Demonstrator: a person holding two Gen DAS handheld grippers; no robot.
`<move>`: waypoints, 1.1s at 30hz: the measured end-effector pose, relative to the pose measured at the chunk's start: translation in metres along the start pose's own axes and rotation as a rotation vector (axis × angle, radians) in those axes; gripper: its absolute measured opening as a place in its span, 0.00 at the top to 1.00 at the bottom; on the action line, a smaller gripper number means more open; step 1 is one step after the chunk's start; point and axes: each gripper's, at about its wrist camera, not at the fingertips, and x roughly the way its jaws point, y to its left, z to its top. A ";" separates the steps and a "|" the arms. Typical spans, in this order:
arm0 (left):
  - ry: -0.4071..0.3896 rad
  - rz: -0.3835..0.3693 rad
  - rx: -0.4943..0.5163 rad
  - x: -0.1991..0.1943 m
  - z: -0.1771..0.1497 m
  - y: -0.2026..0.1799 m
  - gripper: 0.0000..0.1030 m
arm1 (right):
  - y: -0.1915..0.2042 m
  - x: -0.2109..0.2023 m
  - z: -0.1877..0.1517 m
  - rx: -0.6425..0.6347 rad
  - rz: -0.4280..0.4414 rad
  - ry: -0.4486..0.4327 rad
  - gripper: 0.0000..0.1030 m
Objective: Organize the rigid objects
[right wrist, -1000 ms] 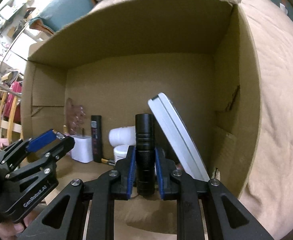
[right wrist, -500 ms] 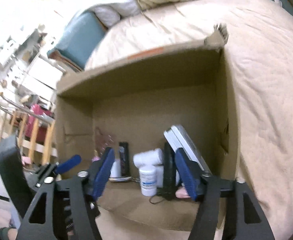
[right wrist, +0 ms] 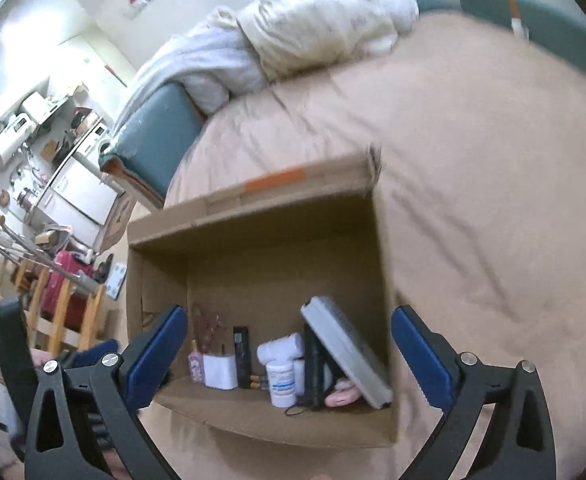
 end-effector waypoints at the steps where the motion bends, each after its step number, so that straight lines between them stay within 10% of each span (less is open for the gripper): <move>1: -0.015 0.008 -0.003 -0.007 0.000 0.003 0.01 | 0.004 -0.011 -0.001 -0.022 -0.019 -0.034 0.00; 11: -0.127 0.098 -0.068 -0.070 -0.036 0.023 0.01 | 0.031 -0.068 -0.040 -0.134 -0.072 -0.114 0.00; 33: -0.091 0.075 -0.040 -0.040 -0.075 0.018 0.01 | 0.022 -0.043 -0.085 -0.122 -0.121 -0.054 0.00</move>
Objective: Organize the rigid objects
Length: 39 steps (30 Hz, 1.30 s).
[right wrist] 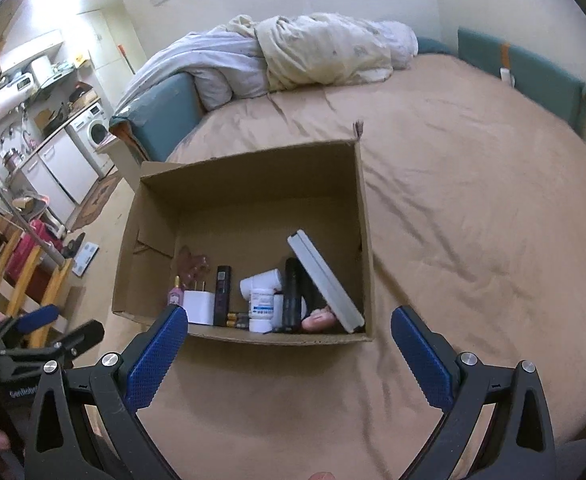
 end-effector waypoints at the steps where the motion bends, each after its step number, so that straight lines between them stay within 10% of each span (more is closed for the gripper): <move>1: -0.002 0.005 0.003 0.000 0.000 0.000 0.01 | 0.000 0.001 0.000 0.001 0.000 0.003 0.00; 39: -0.004 0.016 -0.047 0.001 0.001 0.010 0.01 | 0.010 -0.001 -0.004 -0.052 -0.034 0.009 0.00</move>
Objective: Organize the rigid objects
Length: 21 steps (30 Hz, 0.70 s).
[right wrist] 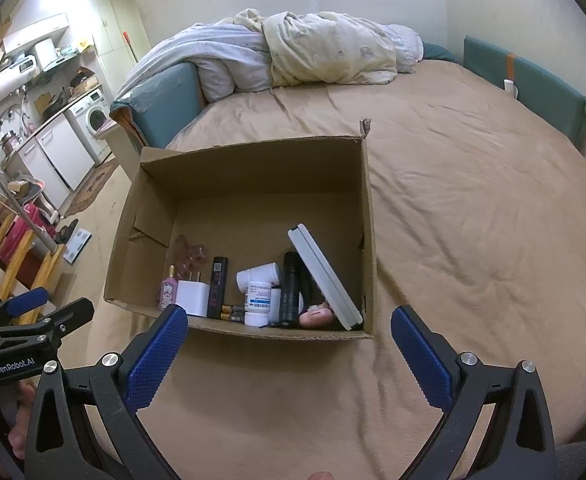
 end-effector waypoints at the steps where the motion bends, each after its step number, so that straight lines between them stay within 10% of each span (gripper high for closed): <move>1: -0.001 0.000 0.000 0.000 0.000 0.000 0.01 | 0.000 0.000 0.000 0.000 0.000 -0.001 0.00; 21: 0.004 -0.010 0.008 -0.001 -0.001 0.000 0.01 | 0.000 0.001 -0.001 -0.017 0.000 0.007 0.00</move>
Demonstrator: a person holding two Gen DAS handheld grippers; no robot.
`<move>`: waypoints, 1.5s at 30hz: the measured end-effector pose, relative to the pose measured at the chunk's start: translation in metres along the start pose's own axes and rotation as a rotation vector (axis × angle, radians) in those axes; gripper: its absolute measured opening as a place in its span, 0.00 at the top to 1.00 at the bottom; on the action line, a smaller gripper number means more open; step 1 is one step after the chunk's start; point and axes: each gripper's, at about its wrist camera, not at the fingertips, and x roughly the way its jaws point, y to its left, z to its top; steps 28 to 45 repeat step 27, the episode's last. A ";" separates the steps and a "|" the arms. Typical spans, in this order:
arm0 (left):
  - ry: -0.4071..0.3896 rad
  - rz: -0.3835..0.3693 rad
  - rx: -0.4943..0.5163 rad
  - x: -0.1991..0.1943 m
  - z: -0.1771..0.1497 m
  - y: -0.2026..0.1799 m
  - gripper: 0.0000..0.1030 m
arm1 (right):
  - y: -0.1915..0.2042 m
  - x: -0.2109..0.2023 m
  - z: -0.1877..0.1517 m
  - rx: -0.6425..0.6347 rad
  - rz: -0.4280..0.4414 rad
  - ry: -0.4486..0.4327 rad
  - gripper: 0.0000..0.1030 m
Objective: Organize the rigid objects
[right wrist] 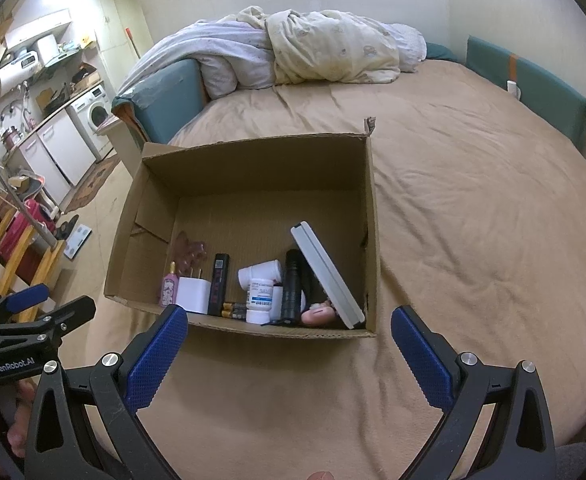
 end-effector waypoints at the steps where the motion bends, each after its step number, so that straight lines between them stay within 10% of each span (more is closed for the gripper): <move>1: 0.001 0.000 0.001 0.000 0.000 0.000 0.01 | 0.000 0.000 0.000 0.000 0.000 0.000 0.00; 45: 0.015 -0.025 -0.023 0.002 0.001 0.002 0.01 | 0.002 0.000 -0.001 -0.012 0.010 -0.003 0.00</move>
